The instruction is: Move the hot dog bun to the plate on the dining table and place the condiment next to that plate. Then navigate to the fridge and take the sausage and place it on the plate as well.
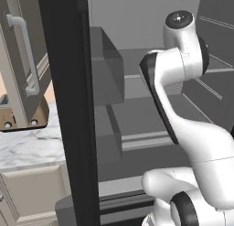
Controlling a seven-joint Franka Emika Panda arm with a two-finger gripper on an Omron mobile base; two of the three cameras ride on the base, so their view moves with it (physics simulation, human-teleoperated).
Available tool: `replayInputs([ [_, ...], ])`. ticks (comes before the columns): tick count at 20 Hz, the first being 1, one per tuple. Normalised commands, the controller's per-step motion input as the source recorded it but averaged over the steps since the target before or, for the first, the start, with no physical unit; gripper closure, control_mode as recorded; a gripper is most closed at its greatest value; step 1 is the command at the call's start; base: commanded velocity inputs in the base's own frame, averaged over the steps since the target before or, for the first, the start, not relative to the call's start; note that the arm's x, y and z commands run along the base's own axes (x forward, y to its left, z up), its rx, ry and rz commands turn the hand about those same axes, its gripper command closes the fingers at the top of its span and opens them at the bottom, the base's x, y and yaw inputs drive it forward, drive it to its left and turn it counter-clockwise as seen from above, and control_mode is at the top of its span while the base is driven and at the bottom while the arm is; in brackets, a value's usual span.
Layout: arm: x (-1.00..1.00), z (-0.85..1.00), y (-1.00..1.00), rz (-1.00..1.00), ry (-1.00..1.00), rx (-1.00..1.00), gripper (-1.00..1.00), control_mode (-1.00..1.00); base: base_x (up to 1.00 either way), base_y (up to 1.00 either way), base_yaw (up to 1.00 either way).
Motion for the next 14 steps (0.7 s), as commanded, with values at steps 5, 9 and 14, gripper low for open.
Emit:
replayInputs([
  [5, 0.83, 0.0, 0.0, -0.03, 0.11, 0.0, -1.0, -1.0, 0.0, 0.0, 0.0],
  [9, 0.78, -0.13, -0.1, 0.0, 0.07, 0.0, -1.0, -1.0, 0.0, 0.0, 0.0],
  [14, 0.65, -0.34, -0.16, 0.0, 0.0, 0.0, -1.0, -1.0, 0.0, 0.0, 0.0],
])
